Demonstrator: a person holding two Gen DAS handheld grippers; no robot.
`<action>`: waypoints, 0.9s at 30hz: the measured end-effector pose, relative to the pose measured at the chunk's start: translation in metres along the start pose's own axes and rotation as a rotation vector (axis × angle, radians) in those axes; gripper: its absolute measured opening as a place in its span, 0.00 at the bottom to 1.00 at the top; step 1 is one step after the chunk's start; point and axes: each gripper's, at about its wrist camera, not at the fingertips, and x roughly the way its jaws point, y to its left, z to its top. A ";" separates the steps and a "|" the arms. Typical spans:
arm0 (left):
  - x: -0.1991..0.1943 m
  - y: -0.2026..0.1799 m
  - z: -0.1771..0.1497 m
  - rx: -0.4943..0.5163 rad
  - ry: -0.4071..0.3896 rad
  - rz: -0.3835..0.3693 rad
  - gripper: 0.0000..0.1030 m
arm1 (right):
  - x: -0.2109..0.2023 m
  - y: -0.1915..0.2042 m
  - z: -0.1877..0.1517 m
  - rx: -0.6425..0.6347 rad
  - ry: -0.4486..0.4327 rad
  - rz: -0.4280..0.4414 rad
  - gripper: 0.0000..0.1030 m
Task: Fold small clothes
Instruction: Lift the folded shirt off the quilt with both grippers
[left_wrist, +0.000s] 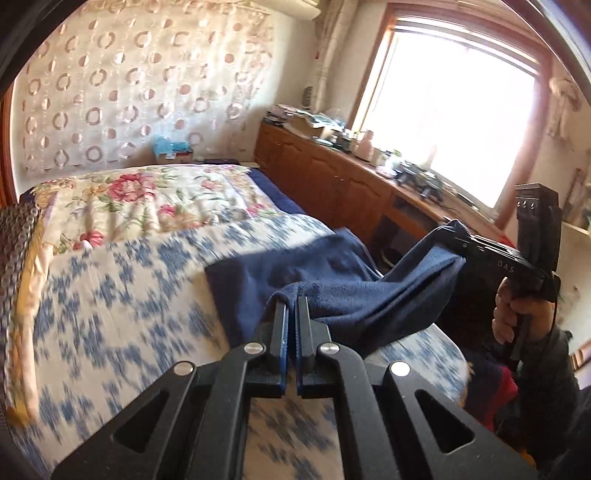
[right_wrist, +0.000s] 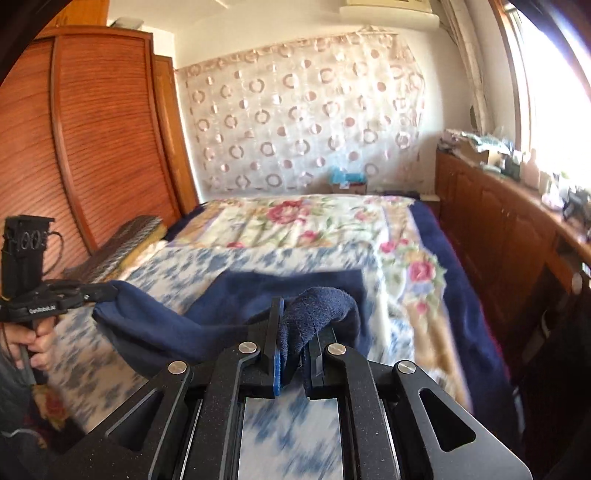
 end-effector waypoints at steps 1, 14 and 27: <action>0.008 0.006 0.006 -0.002 0.002 0.009 0.00 | 0.007 -0.004 0.004 -0.002 0.005 -0.005 0.05; 0.092 0.057 0.041 -0.018 0.101 0.044 0.10 | 0.153 -0.050 0.029 -0.014 0.174 -0.099 0.09; 0.080 0.068 0.046 -0.016 0.079 0.025 0.52 | 0.150 -0.074 0.044 0.063 0.167 -0.055 0.59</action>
